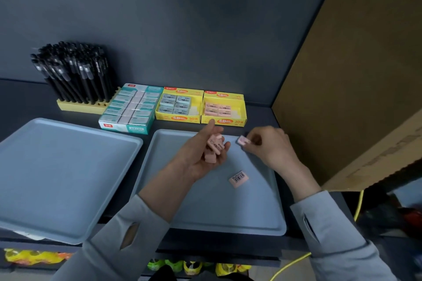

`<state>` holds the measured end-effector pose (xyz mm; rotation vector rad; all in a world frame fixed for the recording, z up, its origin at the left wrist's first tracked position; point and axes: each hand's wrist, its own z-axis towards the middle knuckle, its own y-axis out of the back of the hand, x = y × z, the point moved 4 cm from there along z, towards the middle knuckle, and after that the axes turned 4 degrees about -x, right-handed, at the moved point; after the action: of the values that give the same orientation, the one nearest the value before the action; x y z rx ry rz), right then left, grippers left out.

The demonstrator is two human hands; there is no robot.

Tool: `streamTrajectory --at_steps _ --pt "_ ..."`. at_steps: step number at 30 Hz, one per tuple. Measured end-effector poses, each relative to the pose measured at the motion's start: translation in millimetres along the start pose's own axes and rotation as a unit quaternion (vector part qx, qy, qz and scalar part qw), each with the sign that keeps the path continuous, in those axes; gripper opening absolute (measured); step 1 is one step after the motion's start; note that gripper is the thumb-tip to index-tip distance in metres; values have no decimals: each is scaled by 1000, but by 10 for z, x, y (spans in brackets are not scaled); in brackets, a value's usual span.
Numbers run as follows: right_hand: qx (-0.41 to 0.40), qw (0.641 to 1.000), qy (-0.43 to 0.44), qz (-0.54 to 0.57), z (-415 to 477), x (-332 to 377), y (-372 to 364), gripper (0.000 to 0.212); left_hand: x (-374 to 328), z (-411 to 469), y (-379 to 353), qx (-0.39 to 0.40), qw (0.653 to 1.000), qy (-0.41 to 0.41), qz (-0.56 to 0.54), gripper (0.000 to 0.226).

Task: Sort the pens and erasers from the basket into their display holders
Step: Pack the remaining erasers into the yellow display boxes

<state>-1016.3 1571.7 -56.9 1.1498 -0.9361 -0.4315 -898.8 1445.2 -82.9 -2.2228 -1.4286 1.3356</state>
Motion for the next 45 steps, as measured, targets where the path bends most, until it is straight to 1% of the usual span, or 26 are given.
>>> streamTrajectory --at_steps 2,4,5,6,9,10,11,12,14,15,16,18,19,21,23,24,26,27,30,32,34,36,39,41,43,45 --pt "-35 990 3 136 23 69 89 21 8 36 0 -4 1000 10 -19 34" --pt "3 963 25 268 37 219 129 26 7 64 -19 5 999 13 -31 40" --pt "27 953 36 301 38 285 126 27 4 69 -42 13 999 15 -33 43" --pt "37 948 44 312 41 321 115 25 -1 67 -58 15 999 16 -34 43" --pt "35 949 59 308 20 302 120 6 -24 53 -54 13 999 14 -42 32" --pt "53 951 64 297 -8 267 110 3 -33 48 -39 15 998 11 -54 27" --pt "94 953 68 279 -56 231 90 4 -43 40 -26 18 997 7 -69 24" --pt "154 952 74 254 -113 188 50 7 -55 33 -11 19 997 0 -79 22" --pt "269 942 91 180 -241 108 -43 21 -81 21 21 20 996 -17 -83 22" --pt "294 940 106 140 -276 75 -76 27 -93 10 33 18 996 -25 -81 23" --pt "295 941 122 109 -287 55 -105 30 -100 -2 43 16 996 -32 -77 24" --pt "267 950 138 83 -272 53 -119 27 -112 -22 64 11 997 -43 -65 27" --pt "249 956 133 84 -253 55 -116 25 -119 -31 74 8 997 -48 -58 28" --pt "216 964 107 114 -200 63 -84 17 -150 -50 94 3 997 -60 -47 32" --pt "166 967 70 182 -98 99 -14 13 -207 -73 118 -6 997 -70 -35 34" --pt "138 960 41 239 -27 115 20 12 -240 -83 138 -11 997 -74 -31 32" --pt "95 925 -29 366 123 146 62 15 -312 -94 184 -15 996 -77 -35 26" --pt "86 907 -58 408 189 167 76 17 -351 -96 208 -12 996 -77 -38 22" --pt "109 870 -102 469 324 225 55 20 -468 -94 248 5 996 -77 -38 18" --pt "126 863 -106 477 376 258 31 19 -543 -93 258 11 996 -82 -25 16" --pt "119 871 -102 465 439 269 13 18 -614 -84 268 5 996 -92 -13 12" --pt "68 877 -107 464 534 237 19 16 -681 -60 276 -1 995 -100 -7 13" --pt "-40 890 -121 438 700 146 109 9 -769 -7 281 -8 995 -99 -8 17" --pt "-77 899 -116 415 802 113 171 12 -822 19 266 -4 995 -96 -21 16" --pt "-78 910 -106 393 898 114 182 13 -874 49 246 4 995 -94 -42 16" --pt "-51 927 -88 361 988 163 133 11 -915 89 226 5 994 -92 -54 21"
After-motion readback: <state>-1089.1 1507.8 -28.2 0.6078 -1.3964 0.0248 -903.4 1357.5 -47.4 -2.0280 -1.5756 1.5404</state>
